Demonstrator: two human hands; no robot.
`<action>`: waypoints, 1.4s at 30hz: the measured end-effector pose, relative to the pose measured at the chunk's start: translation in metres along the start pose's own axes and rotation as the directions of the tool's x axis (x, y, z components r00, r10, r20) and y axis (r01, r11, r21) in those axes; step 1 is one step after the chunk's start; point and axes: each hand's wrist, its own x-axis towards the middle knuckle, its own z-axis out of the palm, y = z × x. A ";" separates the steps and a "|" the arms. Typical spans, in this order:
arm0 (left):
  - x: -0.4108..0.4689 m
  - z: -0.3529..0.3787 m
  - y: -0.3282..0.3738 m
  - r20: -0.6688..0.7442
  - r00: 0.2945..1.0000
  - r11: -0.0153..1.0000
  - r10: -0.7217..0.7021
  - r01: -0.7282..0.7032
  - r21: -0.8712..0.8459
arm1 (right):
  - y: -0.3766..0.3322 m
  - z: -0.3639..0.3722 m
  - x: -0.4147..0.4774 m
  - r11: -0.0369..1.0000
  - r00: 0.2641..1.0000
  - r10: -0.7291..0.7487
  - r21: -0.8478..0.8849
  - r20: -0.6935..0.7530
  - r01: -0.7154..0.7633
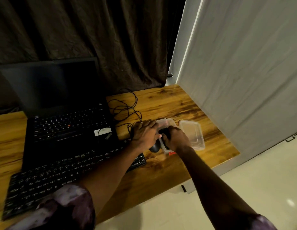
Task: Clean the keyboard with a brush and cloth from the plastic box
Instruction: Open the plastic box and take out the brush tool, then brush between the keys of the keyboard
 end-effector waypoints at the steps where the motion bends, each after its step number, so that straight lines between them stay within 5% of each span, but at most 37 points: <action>1: 0.000 0.001 -0.001 0.011 1.000 1.000 -0.007 0.007 -0.018 | -0.003 0.004 0.003 0.999 0.999 -0.005 -0.035 0.035 0.006; 7: 0.000 0.005 0.001 0.057 0.995 0.991 -0.078 0.084 -0.105 | -0.003 0.011 0.014 0.980 0.984 0.178 0.082 0.026 -0.180; 11: -0.004 -0.001 0.004 -0.004 0.997 0.986 -0.080 0.079 -0.147 | -0.002 0.004 0.004 0.951 0.955 0.177 0.291 -0.237 -0.104; 13: -0.006 -0.007 0.006 -0.044 0.990 0.918 -0.134 0.107 -0.383 | -0.007 -0.006 -0.003 0.855 0.914 0.258 0.514 -0.312 -0.065; 16: -0.014 -0.019 0.011 0.010 0.971 0.644 -0.240 0.167 -0.747 | -0.020 -0.013 -0.008 0.678 0.944 0.244 0.735 -0.223 -0.001; 19: -0.026 -0.028 0.004 0.036 0.960 0.427 -0.276 0.156 -0.891 | -0.040 -0.012 -0.010 0.435 0.987 0.135 0.900 -0.086 0.019; 25: -0.082 -0.049 -0.025 0.033 0.922 0.318 -0.387 0.167 -0.933 | -0.091 -0.001 -0.022 0.150 0.961 -0.091 0.957 0.263 -0.248; 42: -0.235 -0.079 -0.122 0.053 0.838 0.118 -0.544 0.139 -0.983 | -0.249 0.067 -0.086 0.030 0.922 -0.122 0.930 0.368 -0.367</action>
